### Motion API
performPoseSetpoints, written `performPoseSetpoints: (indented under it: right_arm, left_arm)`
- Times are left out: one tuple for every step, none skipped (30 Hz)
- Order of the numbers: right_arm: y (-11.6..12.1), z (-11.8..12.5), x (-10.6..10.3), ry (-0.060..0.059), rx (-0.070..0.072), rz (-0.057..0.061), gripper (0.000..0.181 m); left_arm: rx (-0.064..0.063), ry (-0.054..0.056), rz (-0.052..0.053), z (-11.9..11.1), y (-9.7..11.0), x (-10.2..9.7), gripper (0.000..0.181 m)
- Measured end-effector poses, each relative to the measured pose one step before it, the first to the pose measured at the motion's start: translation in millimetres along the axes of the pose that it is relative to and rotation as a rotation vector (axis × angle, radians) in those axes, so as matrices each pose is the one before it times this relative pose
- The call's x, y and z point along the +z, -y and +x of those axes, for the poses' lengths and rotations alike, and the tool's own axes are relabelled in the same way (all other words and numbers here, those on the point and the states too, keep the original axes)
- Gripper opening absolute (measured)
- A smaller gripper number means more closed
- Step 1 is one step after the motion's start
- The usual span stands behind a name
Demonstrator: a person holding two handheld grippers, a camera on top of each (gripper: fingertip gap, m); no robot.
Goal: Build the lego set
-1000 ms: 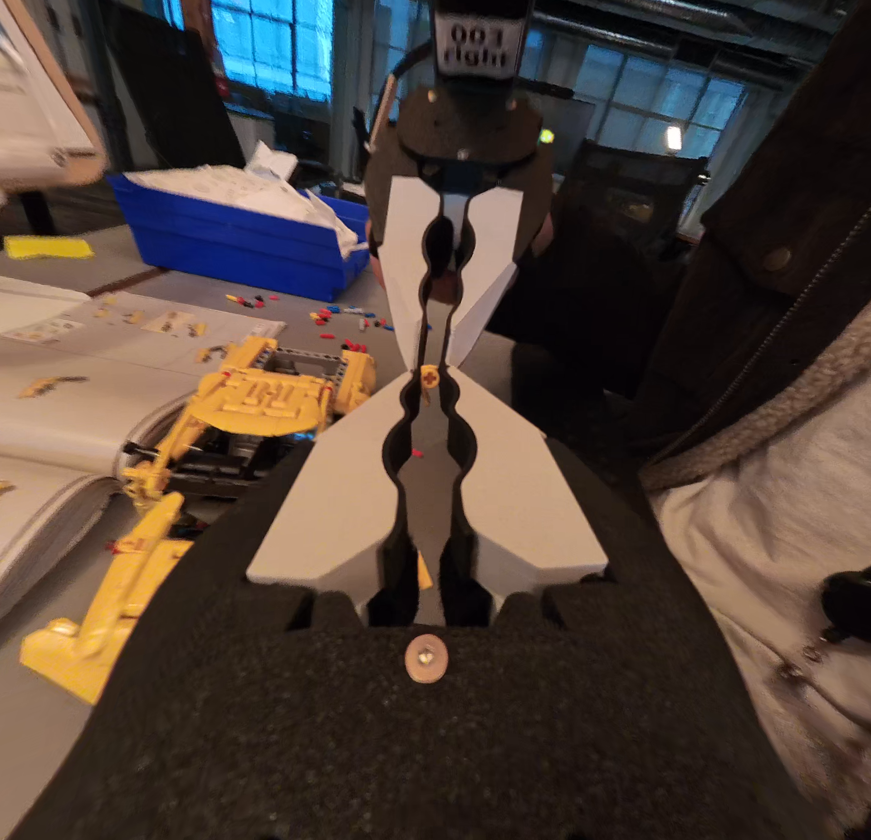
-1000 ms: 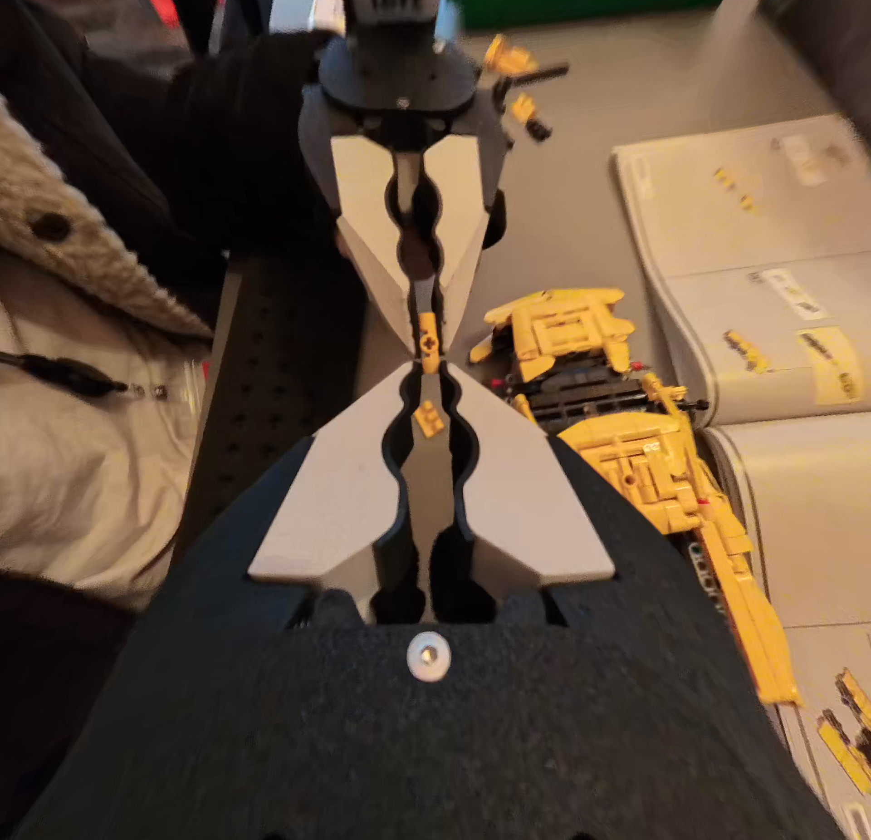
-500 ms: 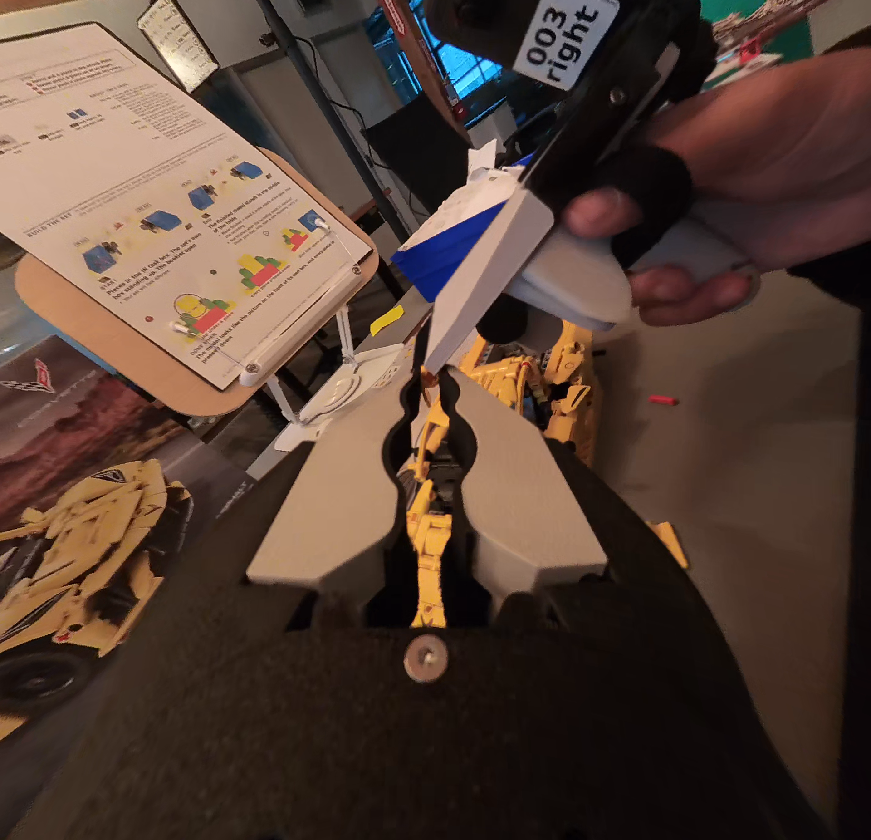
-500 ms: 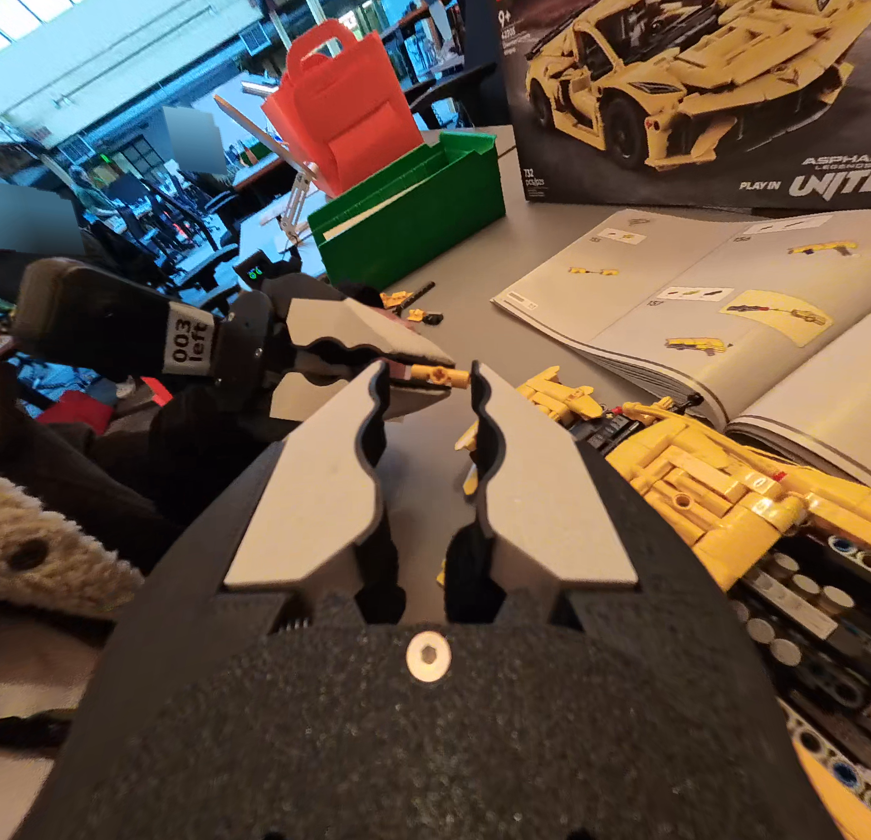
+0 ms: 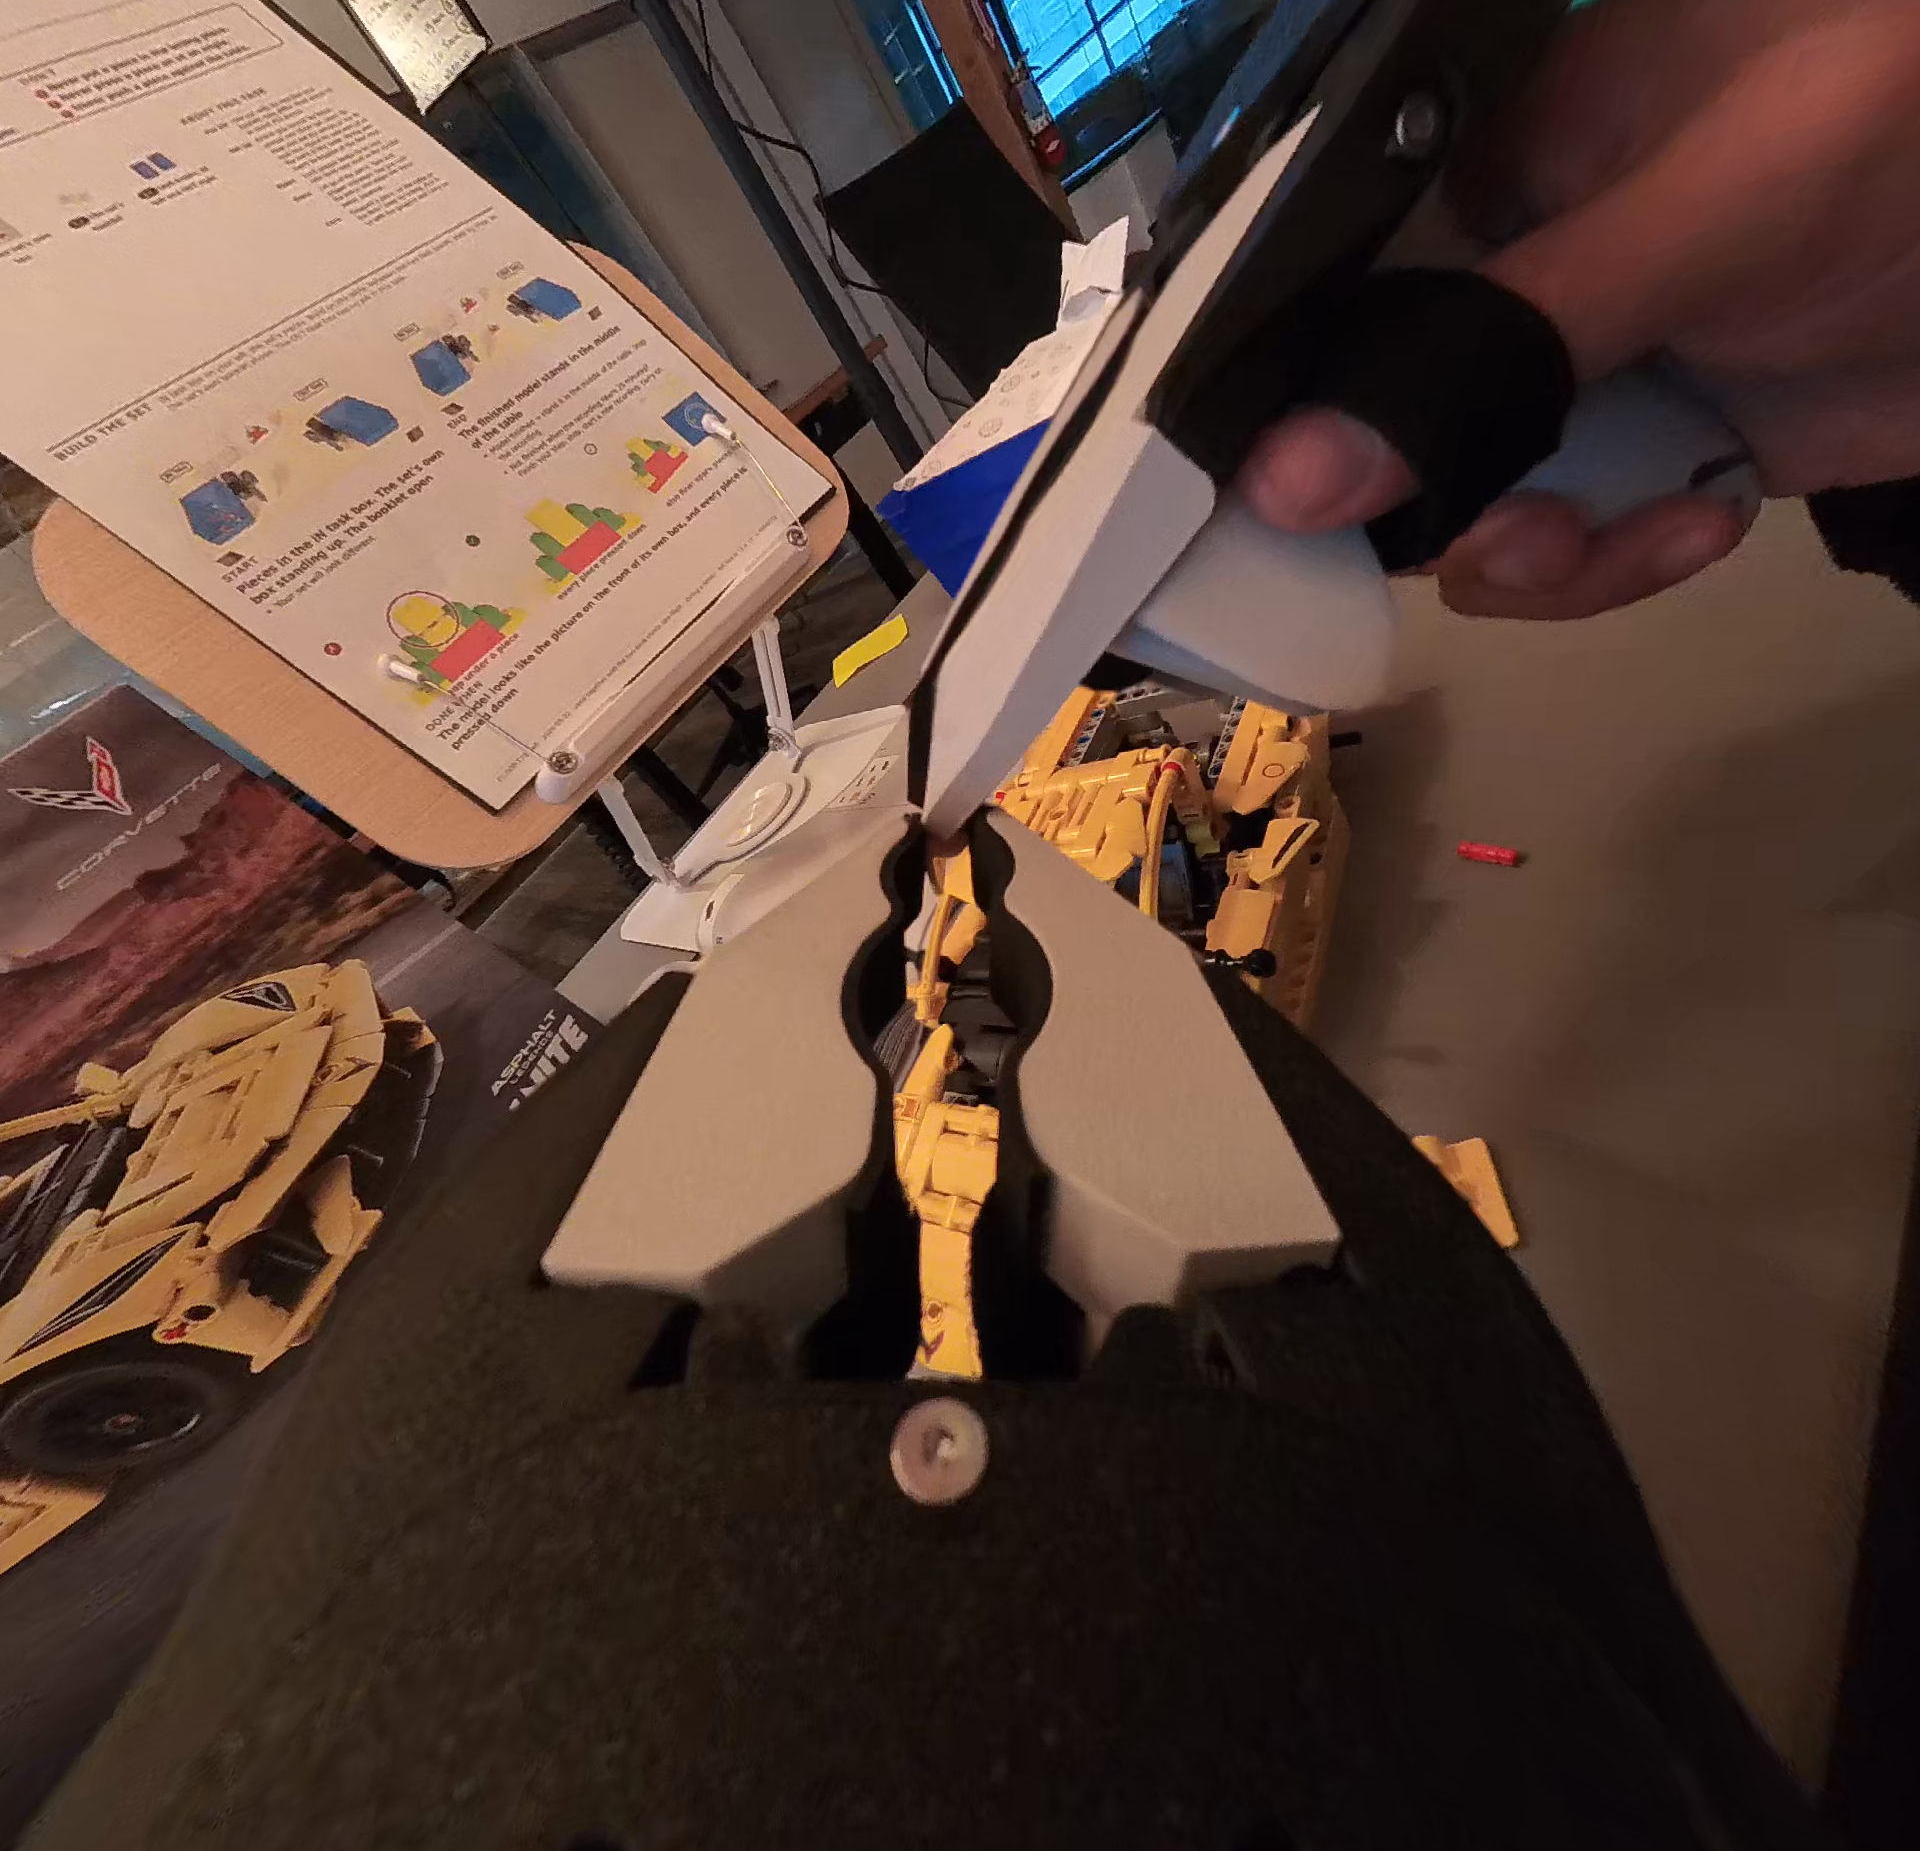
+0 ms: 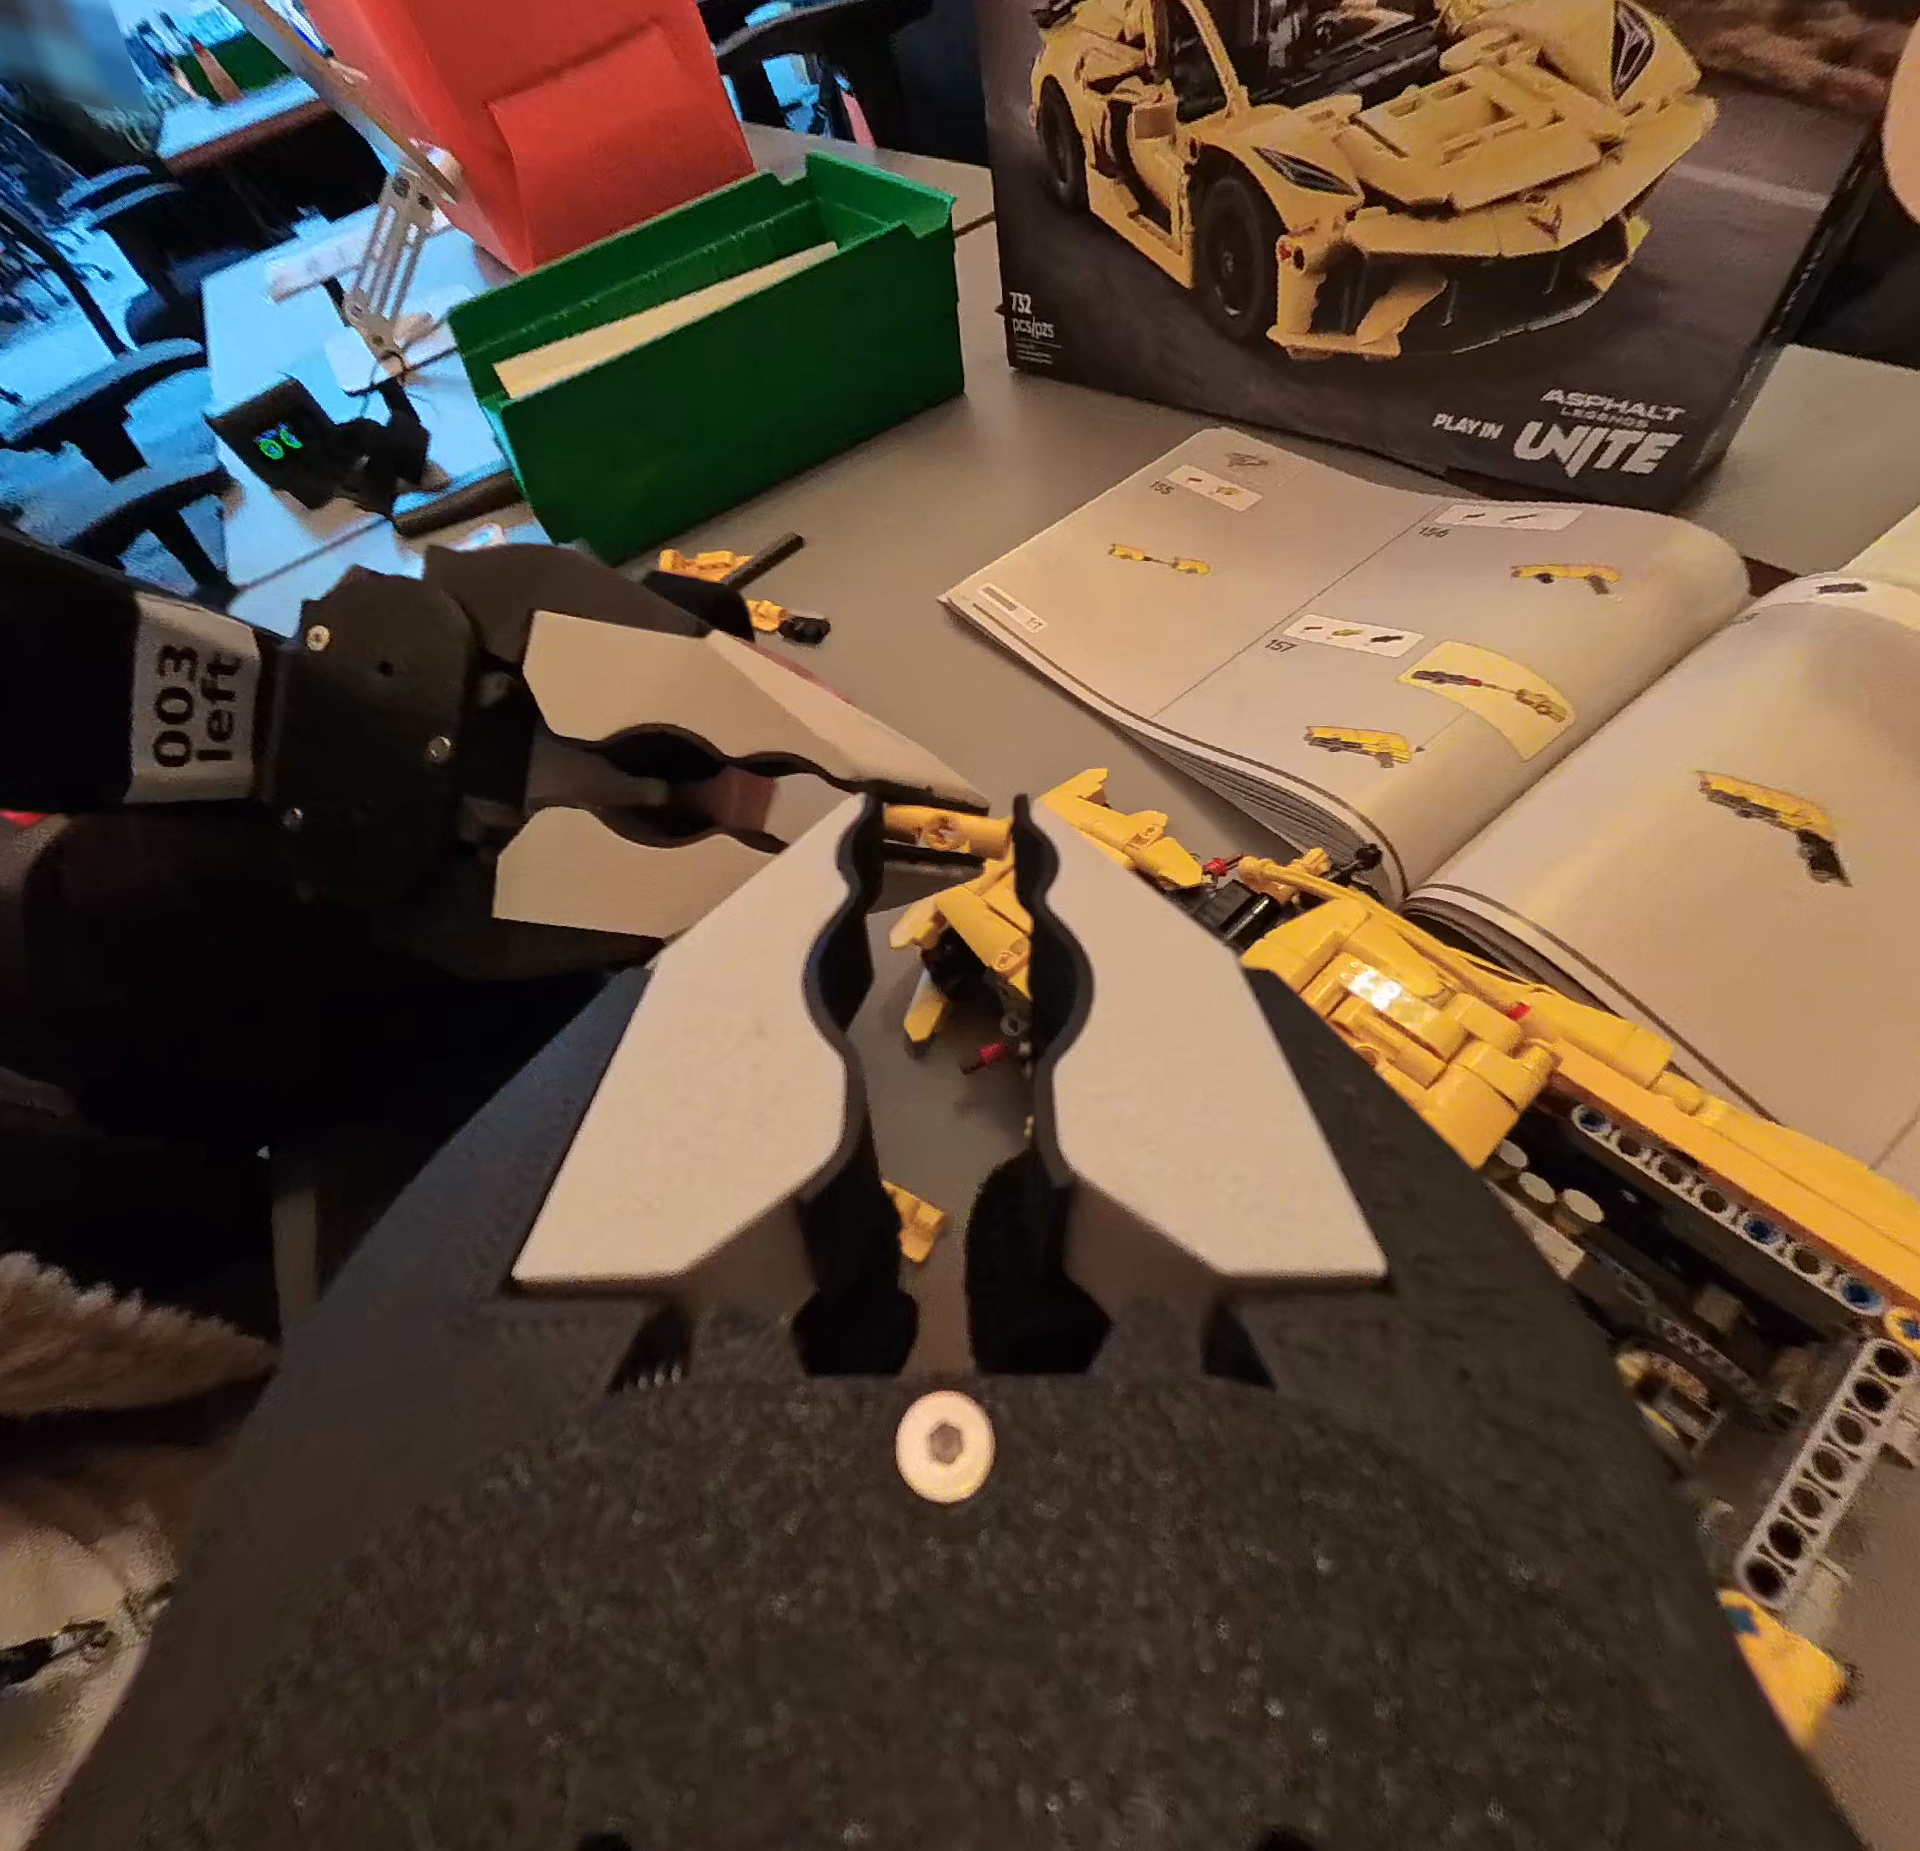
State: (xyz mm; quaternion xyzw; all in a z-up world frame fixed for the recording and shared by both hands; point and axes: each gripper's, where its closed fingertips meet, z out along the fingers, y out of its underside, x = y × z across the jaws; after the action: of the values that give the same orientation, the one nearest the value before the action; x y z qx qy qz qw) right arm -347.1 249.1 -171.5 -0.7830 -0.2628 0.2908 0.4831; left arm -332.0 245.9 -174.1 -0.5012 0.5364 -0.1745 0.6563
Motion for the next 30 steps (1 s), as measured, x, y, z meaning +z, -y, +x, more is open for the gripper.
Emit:
performPoseSetpoints:
  right_arm:
    - [-0.04, 0.38, -0.24, -0.0130, -0.0096, -0.0073, 0.024]
    - [0.01, 0.02, 0.04, -0.0136, -0.0078, -0.0066, 0.024]
    - [0.27, -0.04, -0.06, -0.0153, -0.0091, -0.0056, 0.024]
    - [0.25, 0.34, 0.19, -0.0188, -0.0081, -0.0051, 0.024]
    - [-0.06, -0.20, 0.71, -0.0137, -0.0081, -0.0067, 0.024]
    - [0.08, -0.68, 0.79, -0.0060, -0.0141, -0.0044, 0.024]
    - [0.60, -0.15, 0.03, -0.0009, -0.0164, -0.0001, 0.024]
    - [0.32, -0.32, -0.13, 0.0091, -0.0042, -0.0013, 0.024]
    - [0.16, -0.50, -0.37, 0.0154, 0.0156, -0.0012, 0.024]
    - [-0.05, -1.27, -0.29, 0.0213, 0.0166, 0.0007, 0.024]
    - [-0.65, -1.02, -0.19, 0.0174, 0.0126, -0.0008, 0.024]
    - [-1.42, -0.97, 0.15, 0.0166, 0.0106, -0.0042, 0.024]
    - [-1.53, -0.50, 0.31, 0.0142, 0.0144, -0.0050, 0.024]
    - [-0.89, 0.50, -0.10, 0.0058, 0.0093, 0.0005, 0.024]
    - [-0.97, 0.03, -0.46, 0.0038, 0.0028, -0.0015, 0.024]
    - [-0.05, -0.23, -0.60, 0.0003, -0.0024, 0.0029, 0.024]
    - [0.83, -0.49, -0.69, -0.0022, -0.0046, 0.0068, 0.024]
    - [1.21, -1.02, -0.80, 0.0011, -0.0087, 0.0072, 0.025]
    - [1.65, -1.12, -1.06, 0.0053, -0.0103, 0.0102, 0.025]
    - [1.29, -1.03, -0.71, 0.0101, -0.0024, 0.0090, 0.025]
    - [0.72, -0.76, -0.17, 0.0151, 0.0111, 0.0066, 0.025]
    - [0.28, -0.66, 0.15, 0.0194, 0.0227, 0.0026, 0.026]
    - [0.23, -0.23, -0.20, 0.0175, 0.0250, 0.0007, 0.028]
    - [0.17, -0.18, -0.55, 0.0119, 0.0155, -0.0016, 0.029]
    - [0.46, 0.12, -0.47, -0.0012, -0.0005, 0.0020, 0.030]
    - [0.62, 0.33, -0.56, -0.0123, -0.0134, 0.0028, 0.031]
    - [0.54, 0.08, -0.51, -0.0126, -0.0180, 0.0022, 0.031]
    - [1.65, -1.57, -1.18, 0.0031, -0.0130, 0.0088, 0.031]
    - [3.21, -2.78, -2.52, 0.0236, -0.0052, 0.0185, 0.032]
    - [4.54, -2.13, -5.91, 0.0348, -0.0047, 0.0255, 0.031]
  left_arm:
    - [0.0040, 0.0022, -0.0030, 0.18, -0.36, 0.25, 0.007]
    - [0.0053, 0.0035, -0.0029, -0.12, -0.14, 0.18, 0.007]
    - [0.0083, 0.0056, -0.0020, -0.42, 0.23, -0.04, 0.007]
    - [0.0085, 0.0074, -0.0017, -0.51, 0.05, 0.22, 0.008]
    - [0.0090, 0.0070, -0.0023, -0.40, -0.07, 0.26, 0.008]
    - [0.0101, 0.0073, -0.0019, -0.44, -0.21, 0.21, 0.008]
    - [0.0081, 0.0080, 0.0011, -0.52, 0.11, -0.07, 0.008]
    - [0.0055, 0.0055, 0.0032, -0.29, 0.42, -0.15, 0.009]
    - [0.0009, 0.0021, 0.0038, 0.09, 0.70, -0.12, 0.009]
    - [-0.0018, -0.0018, 0.0045, 0.32, 0.80, -0.19, 0.008]
    - [-0.0002, -0.0057, 0.0030, 0.80, 0.63, -0.21, 0.008]
    - [0.0002, -0.0080, 0.0021, 1.32, 0.20, -0.03, 0.008]
    - [0.0012, -0.0066, -0.0004, 1.35, -0.29, 0.29, 0.008]
    - [0.0041, -0.0031, -0.0038, 1.08, -0.54, 0.49, 0.008]
    - [0.0055, -0.0053, -0.0054, 0.98, -0.50, 0.18, 0.007]
    - [-0.0041, -0.0094, -0.0014, 0.73, 0.18, -0.01, 0.007]
    - [-0.0184, -0.0111, 0.0032, 0.31, 0.82, -0.40, 0.007]
    - [-0.0204, -0.0107, 0.0069, 0.09, 1.50, -0.54, 0.007]
    - [-0.0193, -0.0091, 0.0109, 0.07, 1.88, -0.76, 0.007]
    - [-0.0183, -0.0072, 0.0107, 0.25, 1.89, -0.63, 0.007]
    - [-0.0102, -0.0032, 0.0067, -0.12, 1.37, -0.52, 0.007]
    - [0.0012, 0.0021, 0.0055, -0.38, 1.06, -0.48, 0.007]
    - [0.0066, 0.0054, 0.0055, -0.27, 1.04, -0.39, 0.007]
    - [0.0052, 0.0042, 0.0038, -0.09, 1.03, -0.21, 0.007]
    - [0.0065, 0.0041, 0.0026, -0.29, 0.79, -0.12, 0.007]
    - [0.0063, 0.0023, 0.0017, -0.04, 0.45, 0.00, 0.007]
    - [-0.0015, -0.0019, 0.0038, 0.13, 0.59, -0.11, 0.007]
    - [-0.0133, -0.0059, 0.0122, 0.09, 1.80, -0.65, 0.007]
    - [-0.0272, -0.0082, 0.0220, -0.28, 3.37, -1.28, 0.007]
    - [-0.0434, -0.0056, 0.0227, -1.89, 3.44, -1.72, 0.007]
